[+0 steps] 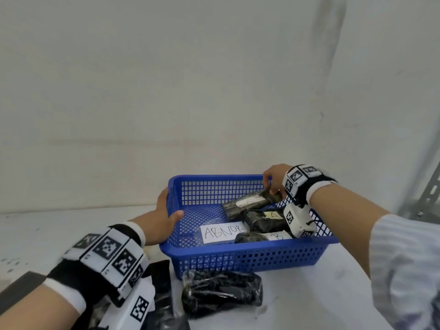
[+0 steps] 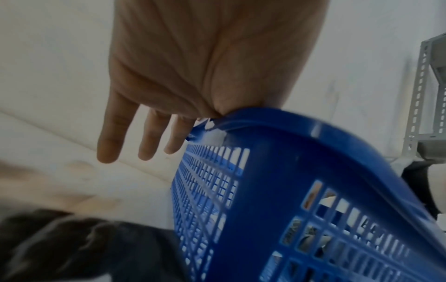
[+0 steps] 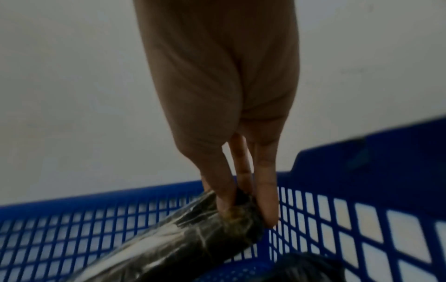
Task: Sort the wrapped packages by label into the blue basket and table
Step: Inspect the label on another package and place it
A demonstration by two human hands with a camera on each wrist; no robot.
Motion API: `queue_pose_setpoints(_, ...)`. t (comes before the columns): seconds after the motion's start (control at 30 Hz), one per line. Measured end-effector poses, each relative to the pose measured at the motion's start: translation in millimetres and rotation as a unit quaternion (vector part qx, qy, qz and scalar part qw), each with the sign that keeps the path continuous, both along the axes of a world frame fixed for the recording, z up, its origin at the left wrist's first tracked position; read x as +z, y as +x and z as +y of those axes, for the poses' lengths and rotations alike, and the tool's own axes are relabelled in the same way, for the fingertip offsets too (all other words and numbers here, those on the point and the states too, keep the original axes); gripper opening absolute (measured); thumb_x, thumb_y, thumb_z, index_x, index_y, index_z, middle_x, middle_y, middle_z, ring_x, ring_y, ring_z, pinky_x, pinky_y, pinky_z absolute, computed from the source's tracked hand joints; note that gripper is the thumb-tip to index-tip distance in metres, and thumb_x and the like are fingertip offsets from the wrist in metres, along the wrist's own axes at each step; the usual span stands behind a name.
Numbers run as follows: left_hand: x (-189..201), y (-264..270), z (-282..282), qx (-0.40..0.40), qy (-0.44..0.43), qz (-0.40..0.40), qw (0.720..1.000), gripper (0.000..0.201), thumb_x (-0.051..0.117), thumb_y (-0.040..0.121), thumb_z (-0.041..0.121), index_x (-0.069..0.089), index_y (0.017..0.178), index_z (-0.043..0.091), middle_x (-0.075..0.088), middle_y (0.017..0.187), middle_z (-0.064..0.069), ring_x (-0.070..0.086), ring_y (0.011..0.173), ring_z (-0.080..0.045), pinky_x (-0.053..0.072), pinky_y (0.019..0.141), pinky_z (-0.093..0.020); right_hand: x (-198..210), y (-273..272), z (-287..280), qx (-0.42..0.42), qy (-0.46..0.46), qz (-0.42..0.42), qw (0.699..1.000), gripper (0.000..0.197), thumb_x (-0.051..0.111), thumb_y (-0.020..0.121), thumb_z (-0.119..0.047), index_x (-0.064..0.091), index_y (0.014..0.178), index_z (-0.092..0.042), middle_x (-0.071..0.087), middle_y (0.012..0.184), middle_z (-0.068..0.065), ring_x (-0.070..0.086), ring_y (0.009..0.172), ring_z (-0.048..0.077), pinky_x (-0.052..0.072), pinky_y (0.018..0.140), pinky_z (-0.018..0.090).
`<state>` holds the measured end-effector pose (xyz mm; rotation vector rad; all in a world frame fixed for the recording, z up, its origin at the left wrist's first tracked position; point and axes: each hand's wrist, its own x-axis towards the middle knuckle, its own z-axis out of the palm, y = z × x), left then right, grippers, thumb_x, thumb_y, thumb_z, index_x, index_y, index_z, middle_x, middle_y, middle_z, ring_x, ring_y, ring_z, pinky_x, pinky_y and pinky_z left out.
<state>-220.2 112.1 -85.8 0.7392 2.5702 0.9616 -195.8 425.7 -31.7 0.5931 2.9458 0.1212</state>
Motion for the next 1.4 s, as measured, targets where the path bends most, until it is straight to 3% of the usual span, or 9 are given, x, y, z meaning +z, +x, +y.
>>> queue_pose_setpoints(0.13, -3.9, -4.7, 0.6, 0.002, -0.012, 0.002, 1.000, 0.069, 0.032, 0.105, 0.032, -0.017, 0.152, 0.018, 0.060, 0.127, -0.015, 0.059, 0.079, -0.019, 0.042, 0.076, -0.026, -14.4, -8.9, 3.1, 0.031, 0.113, -0.093, 0.989, 0.024, 0.070, 0.089, -0.009, 0.068, 0.113, -0.010, 0.065, 0.111, 0.009, 0.059, 0.089, 0.025, 0.047, 0.076, 0.028)
queue_pose_setpoints(0.37, -4.8, -7.2, 1.8, 0.002, -0.015, -0.004, 1.000, 0.068, 0.032, 0.105, 0.031, -0.016, 0.152, 0.016, 0.061, 0.122, -0.013, 0.056, 0.070, -0.011, 0.041, 0.059, -0.019, -29.9, -19.6, 14.6, 0.066, 0.177, -0.118, 0.975, 0.017, 0.067, 0.090, -0.013, 0.068, 0.108, -0.013, 0.063, 0.105, 0.006, 0.054, 0.085, 0.021, 0.050, 0.081, 0.030)
queue_pose_setpoints(0.6, -13.1, -16.2, 3.3, 0.027, -0.047, 0.006, 0.998, 0.070, 0.033, 0.104, 0.038, -0.015, 0.152, 0.022, 0.056, 0.134, -0.019, 0.063, 0.100, -0.030, 0.047, 0.094, -0.035, -14.4, -11.2, 14.4, 0.055, 0.135, -0.119, 0.982, 0.053, 0.076, 0.086, -0.022, 0.059, 0.137, -0.021, 0.060, 0.137, 0.002, 0.061, 0.119, 0.024, 0.050, 0.093, 0.031)
queue_pose_setpoints(0.7, -10.8, -12.1, 1.5, 0.067, -0.117, 0.016, 0.991, 0.078, 0.033, 0.099, 0.054, -0.019, 0.152, 0.028, 0.017, 0.159, -0.023, 0.033, 0.141, -0.038, 0.030, 0.112, -0.044, 17.0, 1.2, 1.8, 0.047, 0.013, -0.038, 0.998, 0.049, 0.072, 0.091, -0.020, 0.059, 0.137, -0.018, 0.062, 0.136, 0.005, 0.062, 0.111, 0.023, 0.047, 0.097, 0.032)
queue_pose_setpoints(0.8, 5.6, 9.4, -4.4, 0.093, -0.127, 0.023, 0.987, 0.088, 0.038, 0.093, 0.061, -0.022, 0.150, 0.030, -0.021, 0.159, -0.020, 0.027, 0.144, -0.041, 0.028, 0.112, -0.043, 39.2, 25.8, -13.6, 0.045, -0.109, 0.091, 0.989, 0.018, 0.072, 0.090, -0.018, 0.070, 0.108, -0.019, 0.074, 0.111, 0.008, 0.065, 0.082, 0.018, 0.056, 0.081, 0.032)
queue_pose_setpoints(0.93, 30.0, 29.4, -23.3, 0.118, -0.083, 0.110, 0.983, 0.071, 0.042, 0.096, 0.054, 0.020, 0.154, 0.018, 0.040, 0.145, -0.027, 0.059, 0.113, -0.039, 0.043, 0.094, -0.041, 49.0, 71.5, -46.9, 0.094, -0.178, 0.147, 0.968, 0.008, 0.069, 0.091, -0.017, 0.069, 0.085, -0.021, 0.073, 0.083, 0.001, 0.065, 0.073, 0.013, 0.052, 0.060, 0.019)
queue_pose_setpoints(1.0, 42.0, 41.6, -33.8, 0.128, -0.028, 0.106, 0.986, 0.048, 0.035, 0.103, 0.043, 0.062, 0.116, 0.005, 0.071, 0.103, -0.014, 0.067, 0.088, -0.029, 0.047, 0.087, -0.035, 43.1, 98.0, -68.3, 0.128, -0.218, 0.136, 0.958, 0.003, 0.069, 0.092, -0.020, 0.071, 0.089, -0.020, 0.072, 0.080, -0.002, 0.065, 0.069, 0.009, 0.048, 0.057, 0.015)
queue_pose_setpoints(1.1, 51.0, 69.6, -50.2, 0.143, 0.040, 0.058, 0.987, 0.052, 0.032, 0.106, 0.030, 0.064, 0.074, 0.005, 0.067, 0.067, -0.005, 0.060, 0.055, -0.021, 0.048, 0.064, -0.029, 22.7, 139.9, -99.8, 0.179, -0.282, 0.102, 0.937, 0.006, 0.069, 0.091, -0.019, 0.074, 0.090, -0.021, 0.074, 0.080, -0.003, 0.066, 0.063, 0.004, 0.052, 0.063, 0.020)
queue_pose_setpoints(1.4, 47.6, 136.8, -91.6, 0.161, 0.108, 0.006, 0.981, 0.014, 0.047, 0.100, 0.010, 0.056, 0.110, 0.005, 0.065, 0.080, -0.007, 0.056, 0.052, -0.018, 0.047, 0.038, -0.018, -38.5, 227.9, -167.9, 0.257, -0.326, -0.202, 0.887, 0.057, 0.078, 0.085, -0.024, 0.057, 0.135, -0.042, 0.058, 0.138, -0.010, 0.063, 0.103, 0.001, 0.051, 0.101, 0.031)
